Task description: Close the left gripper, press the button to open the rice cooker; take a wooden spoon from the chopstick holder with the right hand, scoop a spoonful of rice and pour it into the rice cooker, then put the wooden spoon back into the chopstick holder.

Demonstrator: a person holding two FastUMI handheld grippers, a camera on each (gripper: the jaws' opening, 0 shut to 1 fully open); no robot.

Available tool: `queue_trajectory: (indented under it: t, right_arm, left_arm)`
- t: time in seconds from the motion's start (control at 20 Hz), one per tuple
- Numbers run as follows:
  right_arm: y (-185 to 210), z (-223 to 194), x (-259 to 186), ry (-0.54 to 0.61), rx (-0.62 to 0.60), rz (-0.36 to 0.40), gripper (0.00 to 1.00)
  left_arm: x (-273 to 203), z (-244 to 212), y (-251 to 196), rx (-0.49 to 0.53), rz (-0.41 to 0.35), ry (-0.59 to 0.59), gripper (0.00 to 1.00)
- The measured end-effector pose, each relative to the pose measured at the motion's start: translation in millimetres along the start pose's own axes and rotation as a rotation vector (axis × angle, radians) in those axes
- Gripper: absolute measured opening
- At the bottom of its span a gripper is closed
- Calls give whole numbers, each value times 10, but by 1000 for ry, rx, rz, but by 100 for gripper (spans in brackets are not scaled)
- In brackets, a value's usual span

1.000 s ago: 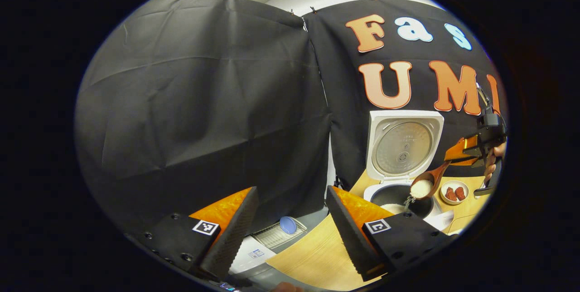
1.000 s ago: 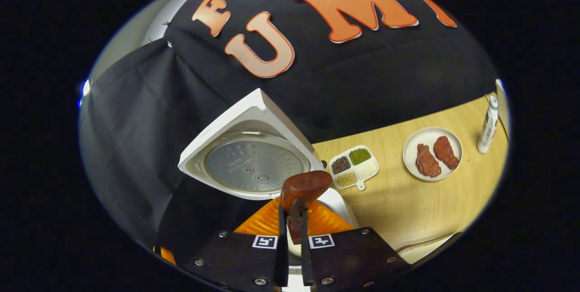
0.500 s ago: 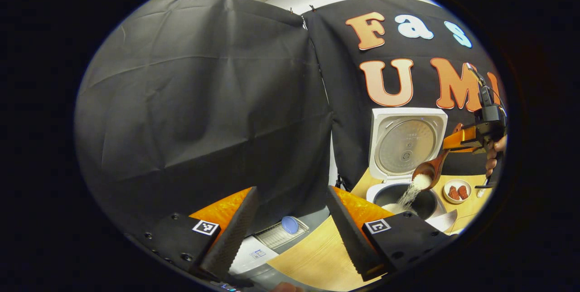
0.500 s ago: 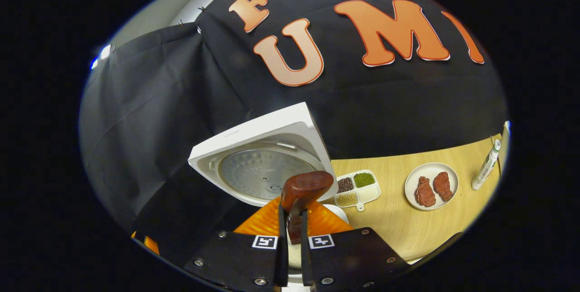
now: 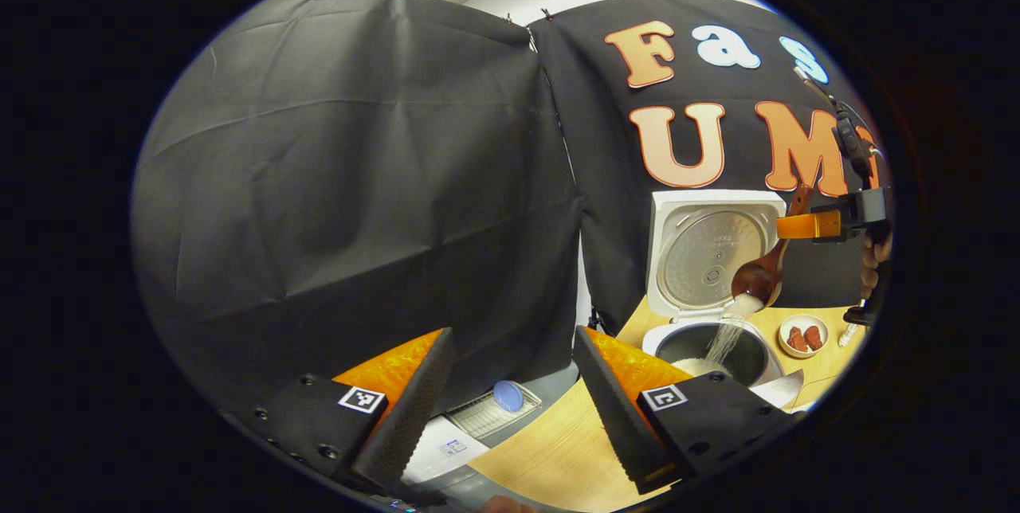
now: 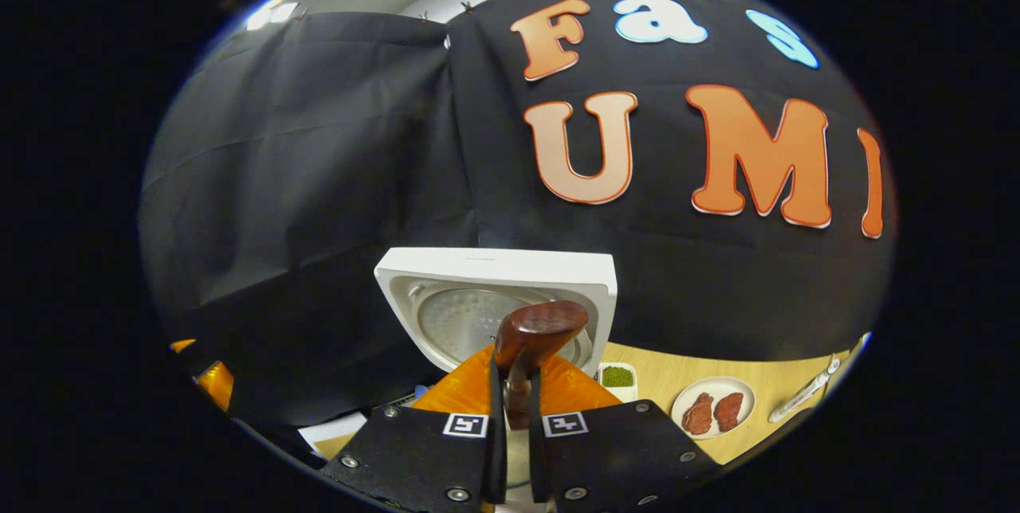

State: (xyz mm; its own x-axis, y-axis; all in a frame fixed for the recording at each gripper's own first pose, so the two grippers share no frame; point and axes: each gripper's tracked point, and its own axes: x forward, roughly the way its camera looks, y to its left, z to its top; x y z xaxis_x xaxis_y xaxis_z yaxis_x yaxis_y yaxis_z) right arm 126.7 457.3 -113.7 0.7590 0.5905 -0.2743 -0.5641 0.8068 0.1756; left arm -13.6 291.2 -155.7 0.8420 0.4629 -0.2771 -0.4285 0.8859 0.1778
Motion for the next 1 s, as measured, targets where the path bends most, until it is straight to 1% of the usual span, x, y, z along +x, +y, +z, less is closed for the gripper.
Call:
queue_trajectory:
  t: [0.4,0.55,0.75,1.0]
  right_arm:
    - [102,100,-206,-75,-182,24,11]
    - [130,35,-269,-75,-239,40,11]
    - [43,19,-419,-78,-204,50,11]
    - [-387,17,-813,-80,-156,3,11]
  left_arm:
    - [-17,61,-54,6,-10,-3,100]
    - [-64,100,-126,11,-14,-9,100]
    - [-162,147,-249,25,-23,-17,100]
    - [-352,233,-523,40,-62,-41,100]
